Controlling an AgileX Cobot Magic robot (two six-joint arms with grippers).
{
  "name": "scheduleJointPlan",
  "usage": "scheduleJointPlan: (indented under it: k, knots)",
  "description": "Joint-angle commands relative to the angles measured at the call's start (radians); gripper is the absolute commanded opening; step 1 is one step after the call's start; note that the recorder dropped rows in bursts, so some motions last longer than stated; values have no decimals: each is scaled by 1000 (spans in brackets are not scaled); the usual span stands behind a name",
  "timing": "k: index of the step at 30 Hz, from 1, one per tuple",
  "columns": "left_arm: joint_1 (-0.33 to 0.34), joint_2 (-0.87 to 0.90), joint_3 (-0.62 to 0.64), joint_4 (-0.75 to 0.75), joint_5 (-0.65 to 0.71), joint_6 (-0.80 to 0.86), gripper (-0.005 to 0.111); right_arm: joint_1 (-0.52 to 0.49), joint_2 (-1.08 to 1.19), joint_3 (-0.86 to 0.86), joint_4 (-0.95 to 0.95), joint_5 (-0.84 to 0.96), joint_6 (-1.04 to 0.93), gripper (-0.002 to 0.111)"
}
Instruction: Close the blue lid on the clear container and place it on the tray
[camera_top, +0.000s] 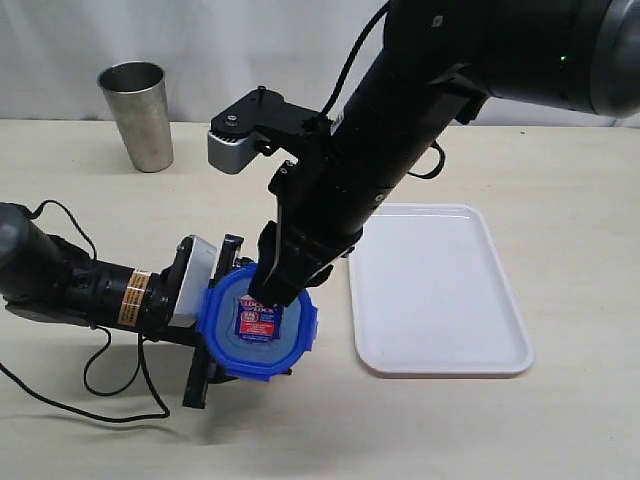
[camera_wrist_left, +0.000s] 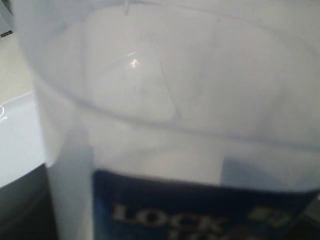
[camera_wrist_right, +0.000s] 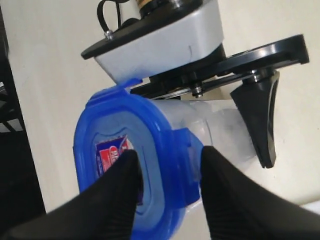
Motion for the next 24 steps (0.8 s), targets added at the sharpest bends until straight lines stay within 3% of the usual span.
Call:
scheduleJointPlan:
  k: [1,11,20,24]
  knots:
    - [-1,-6,-2,-45,-7,-120,0,2,56,31,-236,-46,63,35]
    - [-1,-6,-2,-113,-7,-212,0,2,-66,31,-426,-129,299,35]
    - [-1,-6,-2,-142,-7,-237,0,2,-167,31,-296,-265,331,35]
    - [-1,-6,-2,-149,-7,-237,0,2,-214,31,-236,-231,476,35]
